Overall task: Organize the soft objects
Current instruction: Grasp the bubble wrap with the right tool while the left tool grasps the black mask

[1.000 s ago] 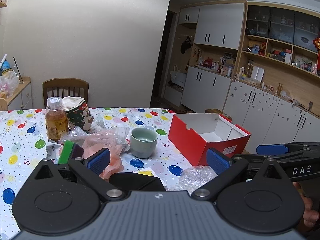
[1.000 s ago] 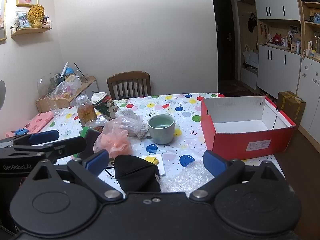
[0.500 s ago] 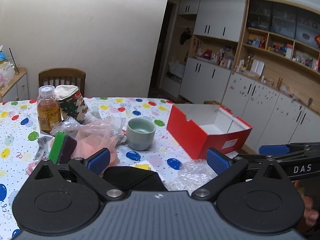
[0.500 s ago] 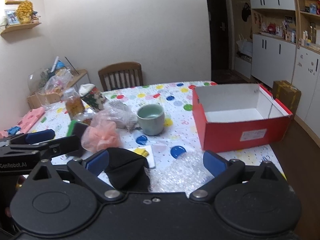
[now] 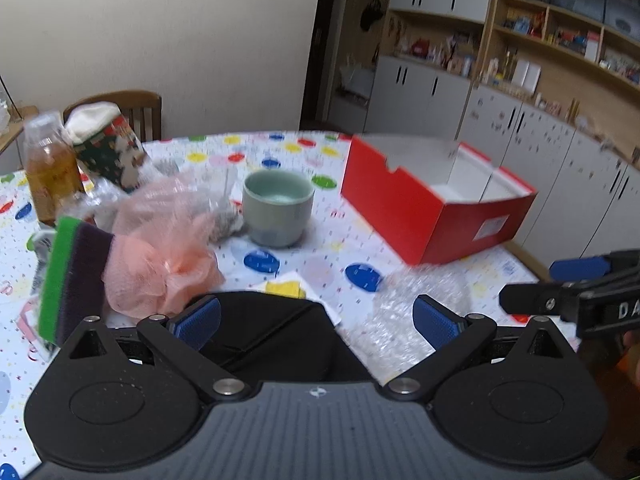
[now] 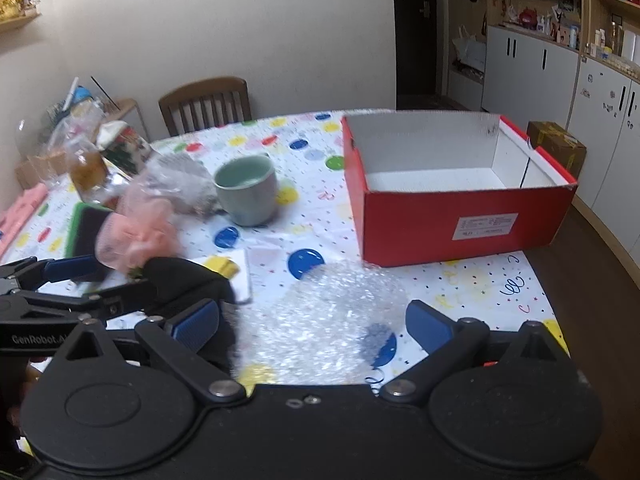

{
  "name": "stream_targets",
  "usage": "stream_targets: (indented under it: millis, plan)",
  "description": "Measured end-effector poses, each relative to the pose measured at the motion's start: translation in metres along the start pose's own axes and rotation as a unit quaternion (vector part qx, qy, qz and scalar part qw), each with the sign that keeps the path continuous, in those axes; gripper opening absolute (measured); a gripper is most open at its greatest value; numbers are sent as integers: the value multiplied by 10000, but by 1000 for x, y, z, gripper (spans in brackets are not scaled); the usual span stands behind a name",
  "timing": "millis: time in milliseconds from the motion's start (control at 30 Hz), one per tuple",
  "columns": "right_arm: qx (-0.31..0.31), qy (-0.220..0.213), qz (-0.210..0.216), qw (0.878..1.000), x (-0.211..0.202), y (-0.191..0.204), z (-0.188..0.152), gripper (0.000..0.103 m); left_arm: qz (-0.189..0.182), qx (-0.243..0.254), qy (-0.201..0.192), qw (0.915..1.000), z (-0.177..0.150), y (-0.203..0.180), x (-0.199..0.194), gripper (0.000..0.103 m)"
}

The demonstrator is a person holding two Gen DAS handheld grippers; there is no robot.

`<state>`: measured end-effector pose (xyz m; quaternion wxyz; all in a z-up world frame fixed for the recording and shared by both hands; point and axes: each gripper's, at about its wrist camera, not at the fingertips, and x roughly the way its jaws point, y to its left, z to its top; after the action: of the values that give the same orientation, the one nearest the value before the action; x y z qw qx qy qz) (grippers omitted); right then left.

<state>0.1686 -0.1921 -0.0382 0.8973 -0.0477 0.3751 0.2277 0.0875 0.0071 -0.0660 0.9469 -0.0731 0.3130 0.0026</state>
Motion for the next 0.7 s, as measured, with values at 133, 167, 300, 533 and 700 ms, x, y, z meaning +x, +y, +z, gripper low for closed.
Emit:
stream_targets:
  millis: [133,167,300,533,700]
  plan:
    - [-19,242,11,9997,25,-11,0,98,183,5,328,9993,-7,-1,29,102]
    - [-28,303,15,9995,31,-14,0,97,208,3,402,9990,-9,-1,36,102]
    - [-91,528,47,9986,55,-23,1,92,331,-27,608,9976,-15,-2,56,101]
    - [-3,950,108,9954,97,-39,3,91,584,-278,990,9930,-23,9,83,85]
    - [1,1174,152,9930,114,-43,0,91,626,-276,1135,9912,-28,7,92,82]
